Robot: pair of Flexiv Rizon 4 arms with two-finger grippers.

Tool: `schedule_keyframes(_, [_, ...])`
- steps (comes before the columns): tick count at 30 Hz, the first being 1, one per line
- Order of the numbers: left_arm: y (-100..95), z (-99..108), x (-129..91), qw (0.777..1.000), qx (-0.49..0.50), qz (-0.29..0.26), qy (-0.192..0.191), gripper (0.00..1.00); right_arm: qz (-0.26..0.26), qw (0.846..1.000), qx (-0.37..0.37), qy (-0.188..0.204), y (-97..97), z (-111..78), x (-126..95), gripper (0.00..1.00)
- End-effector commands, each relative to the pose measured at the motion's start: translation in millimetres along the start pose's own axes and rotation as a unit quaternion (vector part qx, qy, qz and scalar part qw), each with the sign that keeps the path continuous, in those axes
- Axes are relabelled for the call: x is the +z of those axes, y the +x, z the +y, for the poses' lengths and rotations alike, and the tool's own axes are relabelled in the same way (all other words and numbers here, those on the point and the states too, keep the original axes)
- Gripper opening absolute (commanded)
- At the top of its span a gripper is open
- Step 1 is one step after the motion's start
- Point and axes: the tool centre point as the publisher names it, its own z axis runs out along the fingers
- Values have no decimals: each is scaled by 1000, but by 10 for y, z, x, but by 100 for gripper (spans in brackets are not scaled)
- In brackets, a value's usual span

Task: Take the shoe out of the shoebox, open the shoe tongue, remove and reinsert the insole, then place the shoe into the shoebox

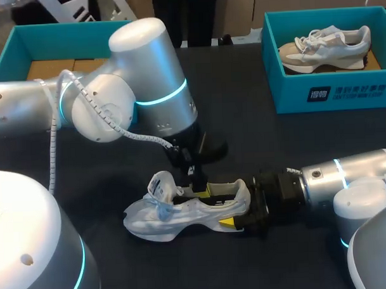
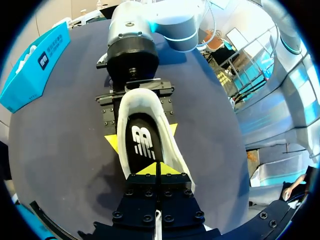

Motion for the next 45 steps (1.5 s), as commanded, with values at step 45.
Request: schedule_keyframes(45, [217,395,510,996,-42,33,-75,30,0,1000,1,3,-4,12,13,0])
